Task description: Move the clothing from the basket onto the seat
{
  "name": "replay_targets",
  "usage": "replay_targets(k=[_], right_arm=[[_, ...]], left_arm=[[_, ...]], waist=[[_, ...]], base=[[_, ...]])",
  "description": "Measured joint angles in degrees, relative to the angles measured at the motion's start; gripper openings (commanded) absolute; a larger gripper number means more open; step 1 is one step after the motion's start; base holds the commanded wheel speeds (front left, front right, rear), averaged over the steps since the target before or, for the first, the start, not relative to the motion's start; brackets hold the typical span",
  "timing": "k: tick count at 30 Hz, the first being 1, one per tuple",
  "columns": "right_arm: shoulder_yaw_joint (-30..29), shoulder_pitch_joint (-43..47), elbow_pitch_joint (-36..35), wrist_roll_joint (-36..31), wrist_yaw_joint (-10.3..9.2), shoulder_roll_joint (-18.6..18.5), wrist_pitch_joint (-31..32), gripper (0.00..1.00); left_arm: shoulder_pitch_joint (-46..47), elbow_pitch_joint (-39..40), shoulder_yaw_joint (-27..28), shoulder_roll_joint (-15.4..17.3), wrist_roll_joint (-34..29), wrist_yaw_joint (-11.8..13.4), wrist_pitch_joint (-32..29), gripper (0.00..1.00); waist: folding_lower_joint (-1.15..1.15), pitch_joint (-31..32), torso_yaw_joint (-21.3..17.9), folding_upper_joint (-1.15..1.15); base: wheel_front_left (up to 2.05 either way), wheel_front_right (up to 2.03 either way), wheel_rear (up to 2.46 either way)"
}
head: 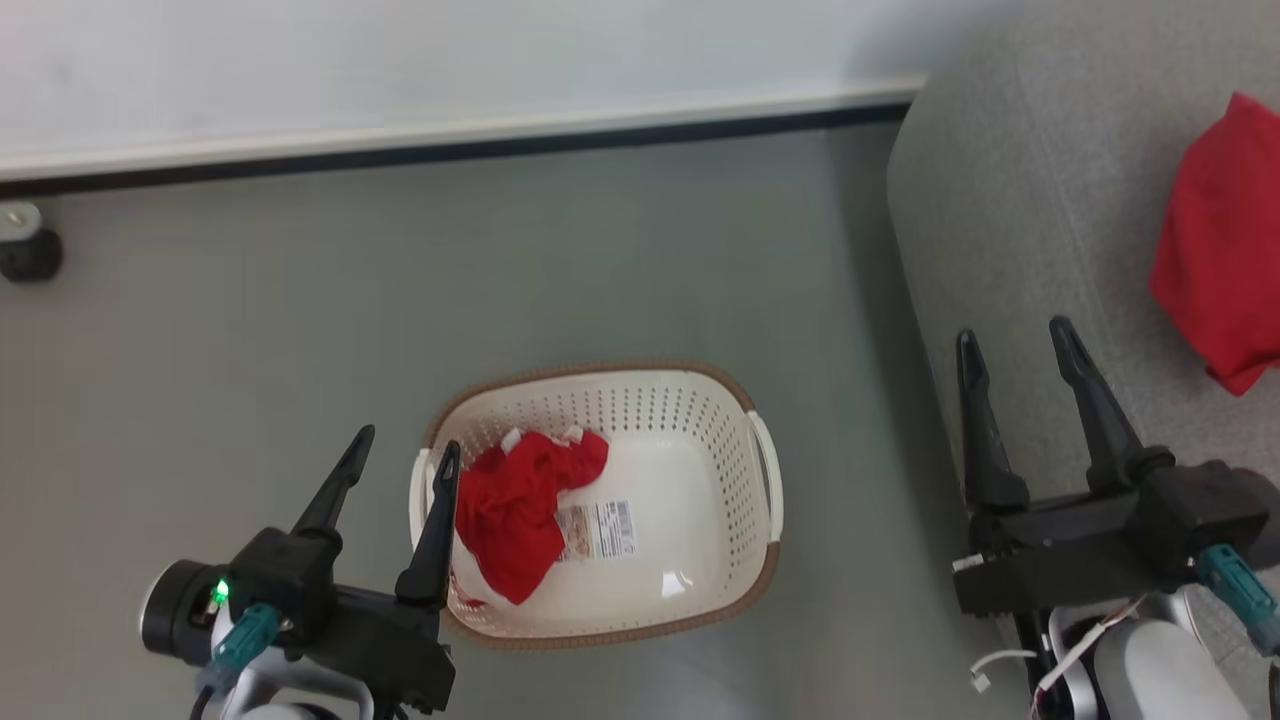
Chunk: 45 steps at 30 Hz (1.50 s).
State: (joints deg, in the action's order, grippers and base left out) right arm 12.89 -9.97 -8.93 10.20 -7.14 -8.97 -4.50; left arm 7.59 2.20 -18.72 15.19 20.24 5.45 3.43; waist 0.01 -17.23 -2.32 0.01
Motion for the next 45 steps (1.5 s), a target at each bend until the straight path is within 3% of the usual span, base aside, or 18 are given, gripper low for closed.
replay_targets(k=[25,45], right_arm=[[4.7,-12.0,-3.8,-3.7,-0.01,4.9,0.8,1.0],[8.1,-13.9,-0.5,-1.2,-0.01,5.9,-3.3,1.0]], left_arm=[[15.4,-16.8,-4.0,5.4,-7.4,-4.0,-7.9,1.0],[23.1,-29.7,-7.0,10.5,-14.5,-5.6,-11.5,1.0]], waist=[[0.0,-20.4,-9.0,0.0],[0.0,-28.9,-18.8,0.01]], base=[[0.0,0.0,0.0],[0.0,0.0,0.0]])
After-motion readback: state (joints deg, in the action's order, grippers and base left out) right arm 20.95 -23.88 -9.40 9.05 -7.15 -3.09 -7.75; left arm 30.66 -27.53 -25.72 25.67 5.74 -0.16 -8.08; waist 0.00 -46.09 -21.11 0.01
